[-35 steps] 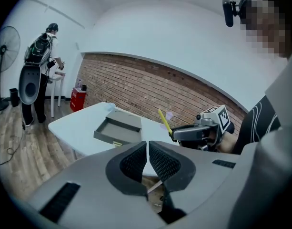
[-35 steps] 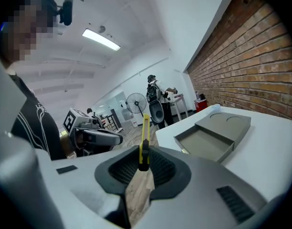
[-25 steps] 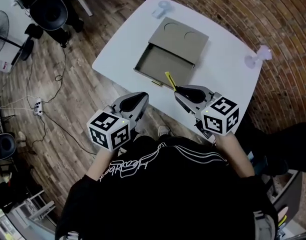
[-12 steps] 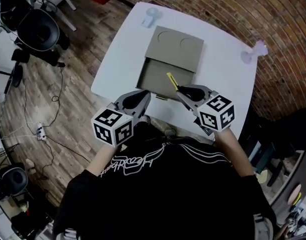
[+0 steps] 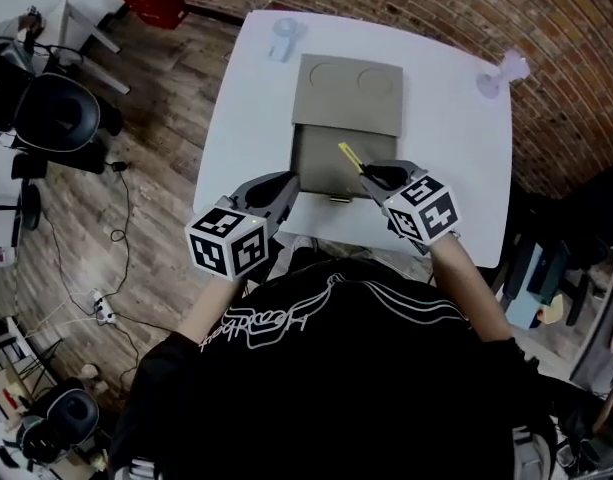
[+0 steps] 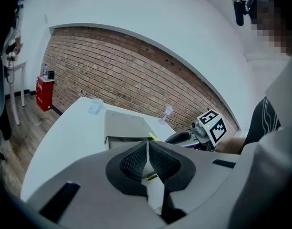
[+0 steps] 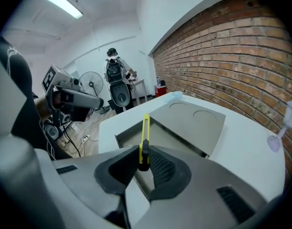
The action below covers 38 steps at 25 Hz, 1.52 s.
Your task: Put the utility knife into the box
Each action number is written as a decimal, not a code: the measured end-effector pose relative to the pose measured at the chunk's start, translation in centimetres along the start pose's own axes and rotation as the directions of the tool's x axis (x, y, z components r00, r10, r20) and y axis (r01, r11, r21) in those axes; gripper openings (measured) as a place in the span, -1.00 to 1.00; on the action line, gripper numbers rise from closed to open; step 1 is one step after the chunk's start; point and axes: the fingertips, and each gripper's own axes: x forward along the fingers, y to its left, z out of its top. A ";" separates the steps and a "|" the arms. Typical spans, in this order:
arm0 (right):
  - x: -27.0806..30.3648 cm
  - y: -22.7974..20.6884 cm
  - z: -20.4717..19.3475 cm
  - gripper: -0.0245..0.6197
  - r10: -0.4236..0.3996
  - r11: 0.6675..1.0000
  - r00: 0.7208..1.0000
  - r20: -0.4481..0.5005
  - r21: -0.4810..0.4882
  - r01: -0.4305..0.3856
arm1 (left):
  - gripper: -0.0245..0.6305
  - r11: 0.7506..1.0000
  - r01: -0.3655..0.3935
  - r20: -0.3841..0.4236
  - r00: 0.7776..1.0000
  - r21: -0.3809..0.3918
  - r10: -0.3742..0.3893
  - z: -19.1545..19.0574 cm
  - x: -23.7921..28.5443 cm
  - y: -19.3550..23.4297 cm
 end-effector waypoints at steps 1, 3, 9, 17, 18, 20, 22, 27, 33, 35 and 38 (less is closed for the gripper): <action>0.4 -0.1 -0.2 -0.71 -0.021 1.000 1.000 -0.011 0.002 0.021 | -0.81 1.000 0.009 -0.008 1.000 0.006 -0.009 0.0 -0.1 0.4; 1.2 -0.4 -0.5 -0.71 -0.062 0.998 0.997 -0.037 0.005 0.062 | -0.81 0.999 0.027 -0.024 0.999 0.019 -0.026 0.2 -0.3 1.3; 3.6 -1.1 -1.7 -0.71 -0.149 0.989 0.981 -0.125 -0.028 0.146 | -0.81 0.996 0.074 -0.059 0.996 0.057 -0.070 0.9 -0.6 3.4; 6.3 -1.9 -3.8 -0.71 -0.219 0.976 0.934 -0.282 -0.063 0.210 | -0.81 0.991 0.112 -0.077 0.991 0.079 -0.106 1.2 -0.9 5.0; 6.6 -2.0 -4.1 -0.71 -0.223 0.975 0.927 -0.300 -0.067 0.213 | -0.81 0.990 0.114 -0.078 0.991 0.080 -0.108 1.2 -0.9 5.2; 7.1 -2.3 -4.5 -0.71 -0.241 0.971 0.912 -0.332 -0.087 0.225 | -0.81 0.990 0.117 -0.081 0.991 0.083 -0.110 1.3 -1.0 5.6; 7.5 -2.5 -4.9 -0.71 -0.260 0.965 0.894 -0.366 -0.117 0.233 | -0.81 0.989 0.119 -0.082 0.990 0.085 -0.112 1.5 -1.2 6.0; 7.9 -2.6 -5.4 -0.71 -0.273 0.962 0.874 -0.401 -0.130 0.241 | -0.81 0.989 0.121 -0.075 0.991 0.086 -0.115 1.9 -1.5 7.0; 7.8 -2.7 -5.6 -0.71 -0.260 0.965 0.876 -0.405 -0.122 0.231 | -0.81 0.988 0.138 -0.067 0.989 0.070 -0.134 1.9 -1.4 6.9; 7.6 -3.0 -5.7 -0.70 -0.275 0.961 0.869 -0.411 -0.133 0.241 | -0.81 0.987 0.145 -0.058 0.988 0.072 -0.142 2.1 -1.5 6.6; 7.3 -3.4 -5.8 -0.61 -0.295 0.956 0.864 -0.407 -0.135 0.262 | -0.81 0.987 0.146 -0.051 0.988 0.074 -0.143 2.2 -1.6 6.4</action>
